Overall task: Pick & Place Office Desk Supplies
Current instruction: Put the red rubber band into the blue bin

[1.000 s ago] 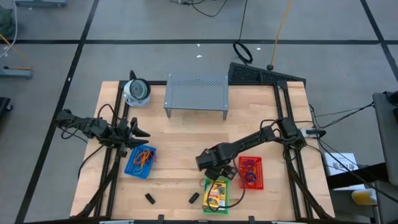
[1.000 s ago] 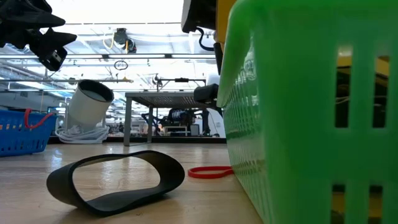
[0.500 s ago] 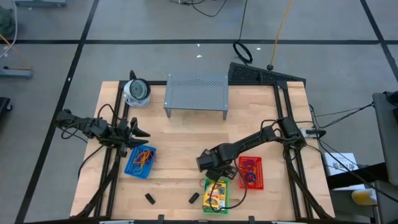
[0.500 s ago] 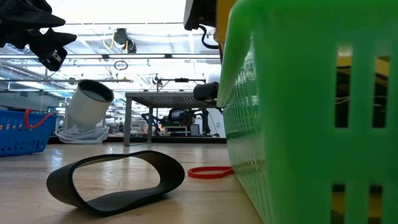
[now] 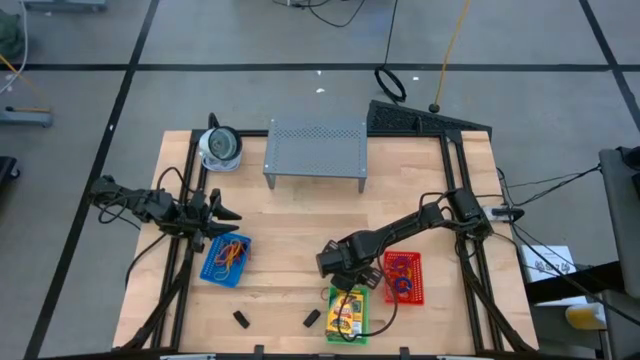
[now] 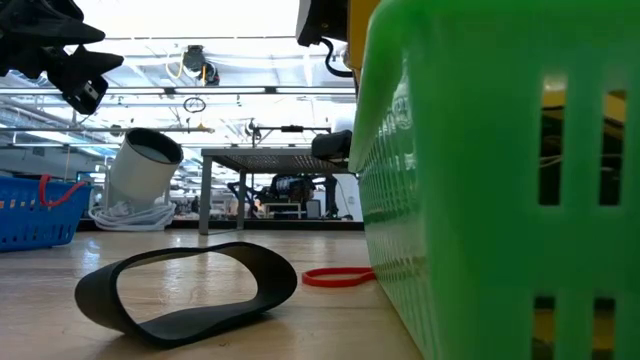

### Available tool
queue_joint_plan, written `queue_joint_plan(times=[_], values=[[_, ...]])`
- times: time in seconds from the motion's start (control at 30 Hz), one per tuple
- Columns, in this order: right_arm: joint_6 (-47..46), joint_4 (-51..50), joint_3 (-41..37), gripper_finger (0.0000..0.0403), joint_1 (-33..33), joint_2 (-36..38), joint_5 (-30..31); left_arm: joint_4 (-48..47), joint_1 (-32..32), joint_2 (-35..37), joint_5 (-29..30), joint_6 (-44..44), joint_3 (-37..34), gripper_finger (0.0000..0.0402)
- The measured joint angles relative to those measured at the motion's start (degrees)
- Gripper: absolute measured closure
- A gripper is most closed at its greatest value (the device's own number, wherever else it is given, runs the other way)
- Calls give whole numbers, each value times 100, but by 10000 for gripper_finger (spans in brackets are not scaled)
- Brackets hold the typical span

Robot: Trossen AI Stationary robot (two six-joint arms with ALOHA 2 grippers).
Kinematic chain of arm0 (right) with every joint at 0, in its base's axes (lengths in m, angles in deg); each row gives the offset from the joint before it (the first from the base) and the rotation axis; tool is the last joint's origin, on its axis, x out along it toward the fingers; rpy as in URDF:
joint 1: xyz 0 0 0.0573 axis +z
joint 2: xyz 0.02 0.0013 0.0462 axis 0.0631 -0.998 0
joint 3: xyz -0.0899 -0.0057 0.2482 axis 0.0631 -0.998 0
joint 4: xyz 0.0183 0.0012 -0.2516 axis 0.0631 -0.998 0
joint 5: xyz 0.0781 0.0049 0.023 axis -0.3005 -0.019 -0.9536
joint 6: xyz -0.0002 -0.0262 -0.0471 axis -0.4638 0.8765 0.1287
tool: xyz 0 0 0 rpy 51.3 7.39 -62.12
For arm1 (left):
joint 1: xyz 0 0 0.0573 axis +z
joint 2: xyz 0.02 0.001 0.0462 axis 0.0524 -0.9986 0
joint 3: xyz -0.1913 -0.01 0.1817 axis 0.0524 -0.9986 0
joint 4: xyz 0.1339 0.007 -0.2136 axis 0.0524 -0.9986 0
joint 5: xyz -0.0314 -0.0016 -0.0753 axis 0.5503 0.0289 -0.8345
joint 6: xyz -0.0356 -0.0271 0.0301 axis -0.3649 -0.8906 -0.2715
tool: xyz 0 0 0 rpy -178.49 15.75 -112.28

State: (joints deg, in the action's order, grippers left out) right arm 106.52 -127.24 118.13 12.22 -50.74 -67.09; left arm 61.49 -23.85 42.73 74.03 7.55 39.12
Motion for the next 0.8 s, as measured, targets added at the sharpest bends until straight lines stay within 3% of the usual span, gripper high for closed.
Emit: queue_joint_plan(times=[0.23,0.8], values=[[67,16,0,182,-11,0,-230,1,0,1,0,0,0,247],[87,109,0,314,-11,-2,-333,2,0,0,0,0,0,247]])
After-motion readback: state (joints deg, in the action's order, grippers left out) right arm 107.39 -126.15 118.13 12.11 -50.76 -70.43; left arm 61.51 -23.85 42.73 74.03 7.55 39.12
